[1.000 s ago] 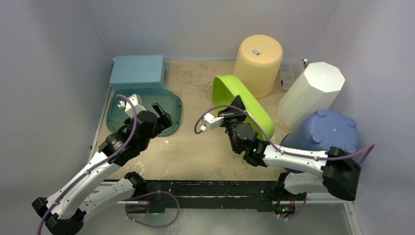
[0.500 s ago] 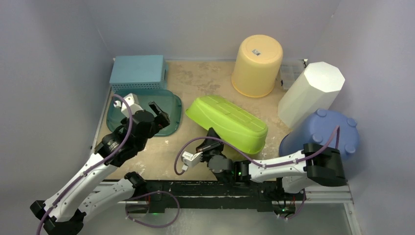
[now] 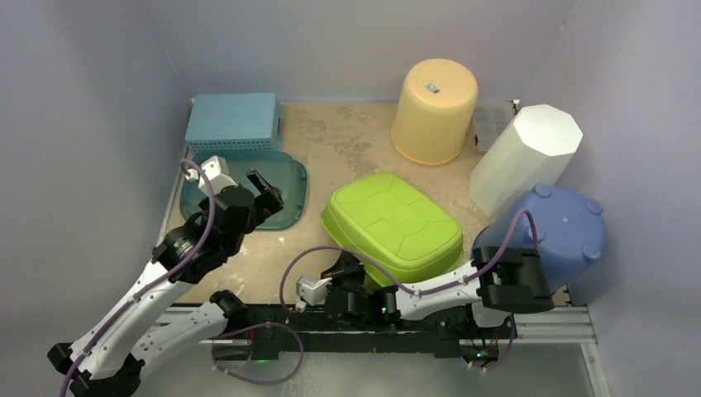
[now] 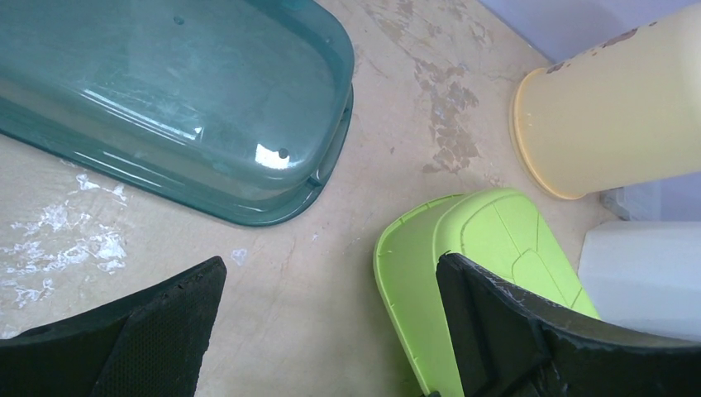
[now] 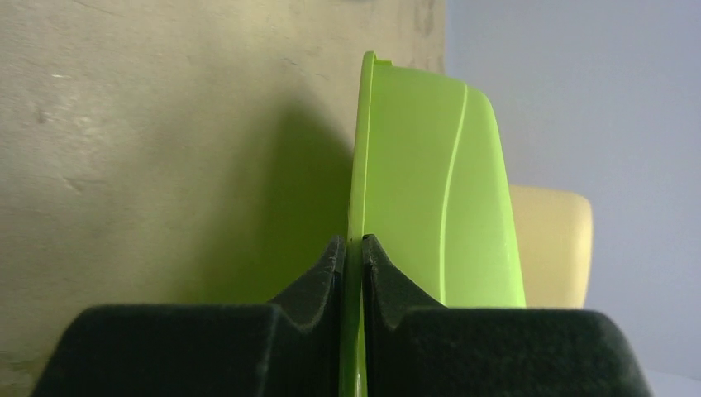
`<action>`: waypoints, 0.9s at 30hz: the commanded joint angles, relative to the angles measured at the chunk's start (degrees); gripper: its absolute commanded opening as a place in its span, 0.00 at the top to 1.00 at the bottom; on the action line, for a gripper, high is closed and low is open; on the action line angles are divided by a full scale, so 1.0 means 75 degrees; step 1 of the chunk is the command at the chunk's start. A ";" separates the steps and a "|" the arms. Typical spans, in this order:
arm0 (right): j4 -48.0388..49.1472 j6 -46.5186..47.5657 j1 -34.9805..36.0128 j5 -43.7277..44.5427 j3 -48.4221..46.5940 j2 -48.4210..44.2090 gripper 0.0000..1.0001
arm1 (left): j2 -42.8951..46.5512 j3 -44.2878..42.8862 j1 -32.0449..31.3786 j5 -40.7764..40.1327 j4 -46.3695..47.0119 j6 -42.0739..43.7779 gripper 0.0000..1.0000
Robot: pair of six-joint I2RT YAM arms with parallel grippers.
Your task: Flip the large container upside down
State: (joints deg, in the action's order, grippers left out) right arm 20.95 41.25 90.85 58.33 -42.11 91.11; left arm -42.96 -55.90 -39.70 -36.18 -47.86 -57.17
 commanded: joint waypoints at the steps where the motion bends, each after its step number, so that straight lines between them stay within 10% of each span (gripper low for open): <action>1: -0.0516 -0.1497 0.0004 -0.0220 -0.0480 0.0150 0.96 | -0.0187 -0.0059 0.0050 0.0230 0.0299 0.0284 0.01; 27: -0.1007 -0.4024 -0.0635 -0.0312 -0.1109 -0.1825 0.43 | -0.0383 0.0091 0.0045 0.0663 0.0415 0.0289 0.02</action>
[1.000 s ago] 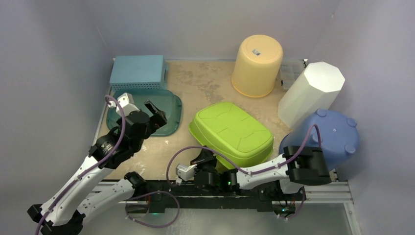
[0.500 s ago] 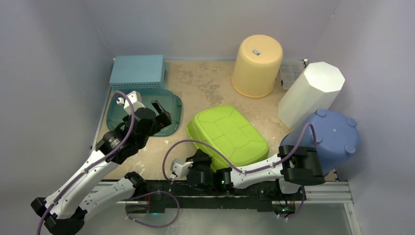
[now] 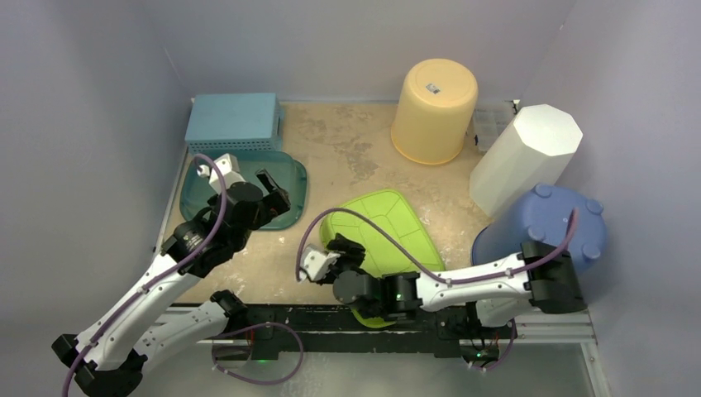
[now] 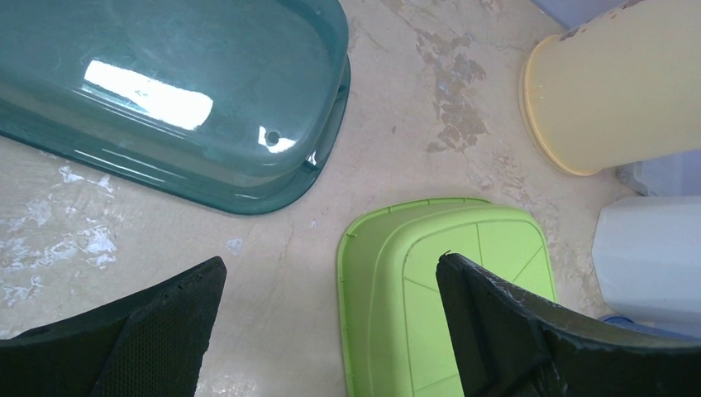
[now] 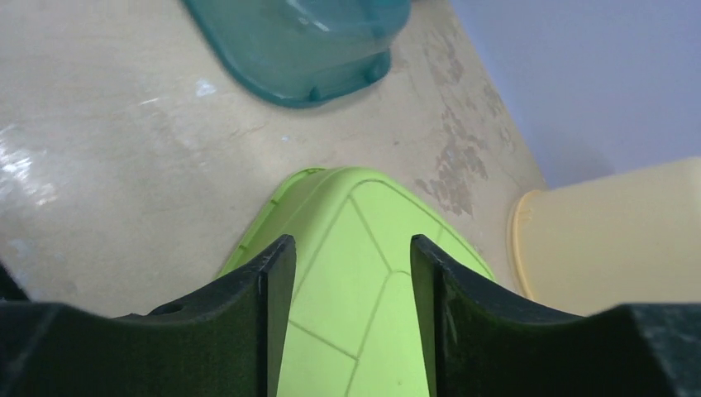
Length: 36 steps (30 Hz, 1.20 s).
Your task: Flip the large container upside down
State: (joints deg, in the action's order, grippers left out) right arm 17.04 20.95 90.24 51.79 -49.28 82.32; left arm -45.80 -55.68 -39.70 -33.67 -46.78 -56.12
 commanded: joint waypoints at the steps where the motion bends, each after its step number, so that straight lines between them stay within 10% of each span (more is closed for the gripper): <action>1: -0.1013 -0.2026 -0.0961 0.0571 -0.0191 -0.0874 0.41 | 0.0010 0.0192 0.0054 0.0546 0.0406 0.0201 0.01; 7: -0.3254 -0.5825 -0.3536 -0.0793 -0.0120 -0.2449 0.16 | 0.0103 0.1397 0.0039 0.2455 0.1768 0.0168 0.02; 16: -0.4871 -0.7137 -0.7002 -0.4125 0.0198 -0.2529 0.01 | -0.1076 0.2868 0.0030 0.5304 0.4329 0.0311 0.02; 31: -0.3773 -0.7370 -0.8457 -0.7516 0.1543 -0.2243 0.01 | -0.2770 0.3375 -0.0268 0.6045 0.6100 -0.0225 0.08; 36: -0.2974 -0.7758 -0.8457 -0.8365 0.1666 -0.2047 0.01 | -0.3498 0.3106 -0.0356 0.5666 0.6651 -0.0355 0.24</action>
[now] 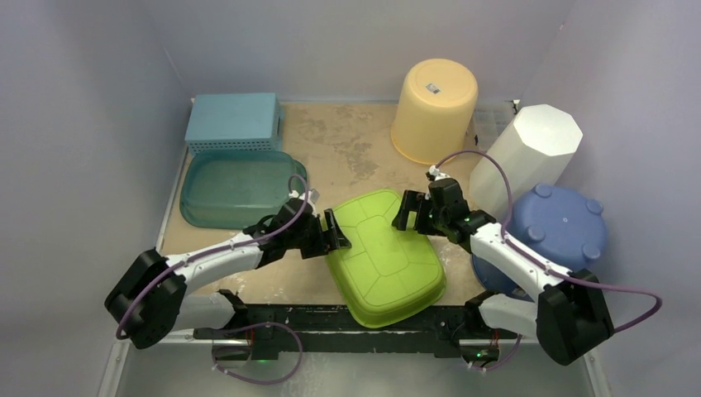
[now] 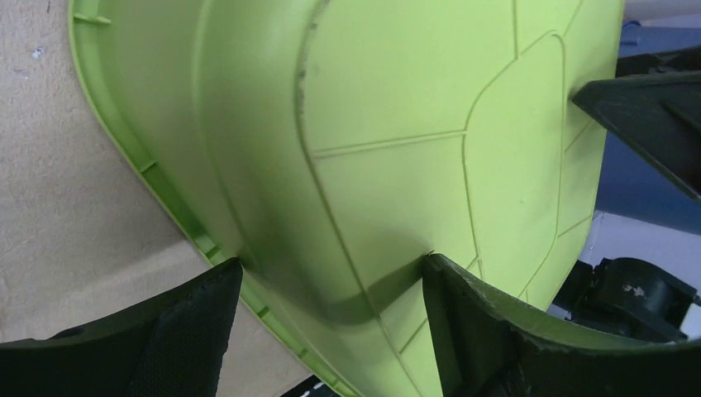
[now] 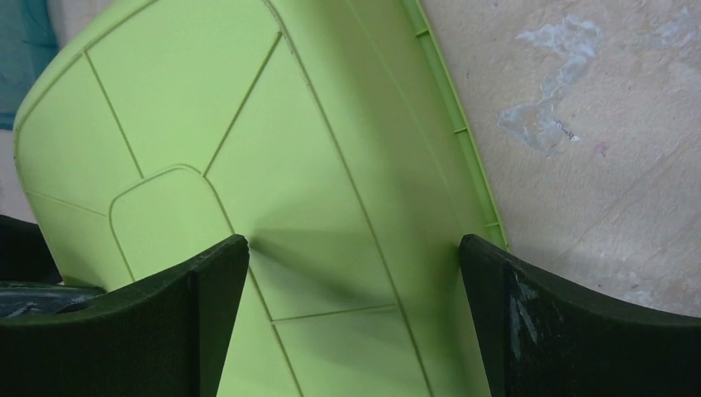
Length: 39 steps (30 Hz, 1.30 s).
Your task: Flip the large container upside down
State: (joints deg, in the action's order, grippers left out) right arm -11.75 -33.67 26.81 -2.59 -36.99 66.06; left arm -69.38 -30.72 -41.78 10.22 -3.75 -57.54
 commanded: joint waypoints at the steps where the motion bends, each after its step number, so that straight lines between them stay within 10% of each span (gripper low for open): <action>1: 0.1022 -0.0526 0.0000 -0.1229 -0.0012 0.0190 0.01 | -0.0448 -0.0374 -0.0081 -0.0351 0.0890 -0.0131 0.24; 14: 0.1378 -0.0450 0.0003 -0.1616 -0.1229 0.1270 0.01 | -0.2557 -0.4049 -0.0045 -0.1876 -0.1160 0.1428 0.21; 39: -0.0196 0.1505 0.0000 0.0780 -0.2912 -0.0473 0.01 | 0.0186 -0.4101 -0.0028 -0.4323 -0.3113 0.2108 0.02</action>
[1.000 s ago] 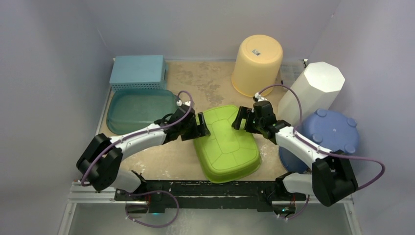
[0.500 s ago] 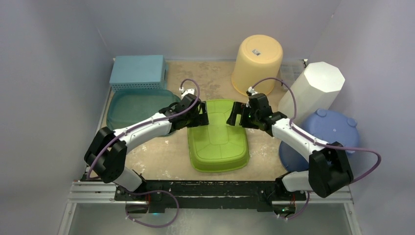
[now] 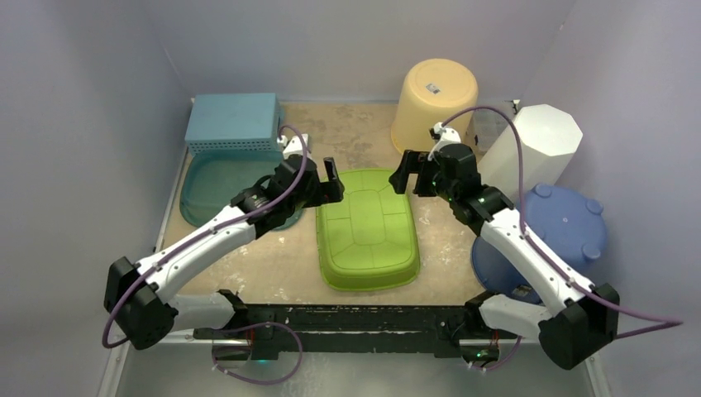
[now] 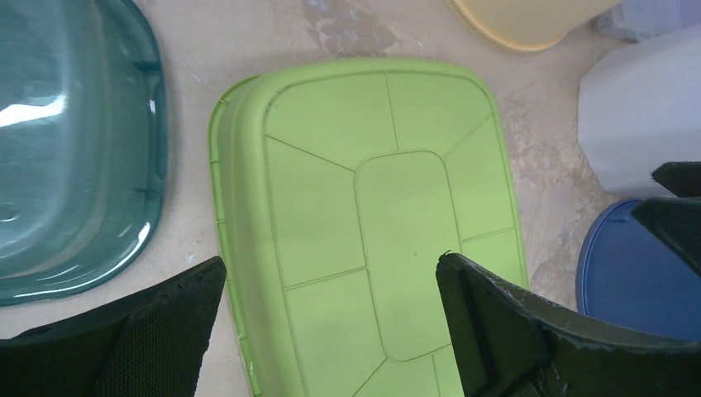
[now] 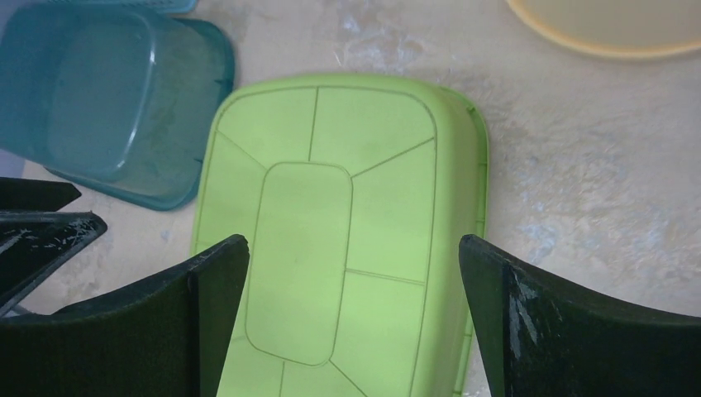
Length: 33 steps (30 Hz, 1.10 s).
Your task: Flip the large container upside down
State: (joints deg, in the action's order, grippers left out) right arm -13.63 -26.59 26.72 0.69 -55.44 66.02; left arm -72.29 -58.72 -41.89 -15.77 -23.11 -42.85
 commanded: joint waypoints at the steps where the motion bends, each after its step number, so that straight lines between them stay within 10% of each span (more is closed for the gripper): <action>1: 0.0069 0.0710 0.0012 0.0302 -0.0533 -0.0534 0.01 | 0.0672 -0.0454 -0.0015 -0.1163 -0.0737 0.0105 0.02; 15: -0.0584 0.1072 0.0012 0.1320 -0.2427 -0.0352 0.01 | 0.1492 -0.1888 0.0253 -0.4321 -0.2556 0.0930 0.02; 22: -0.0669 0.1058 0.0012 0.1625 -0.3025 -0.0315 0.01 | 0.1121 -0.2625 0.2442 -0.2698 -0.2620 0.1675 0.01; 33: -0.0691 0.1044 0.0012 0.1660 -0.2995 -0.0500 0.01 | 0.1176 -0.2654 0.2655 -0.1880 -0.2882 0.1190 0.02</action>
State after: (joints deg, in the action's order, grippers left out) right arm -18.57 -19.64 26.72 12.47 -76.82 63.59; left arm -64.49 -77.78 -22.39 -32.51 -43.77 -32.88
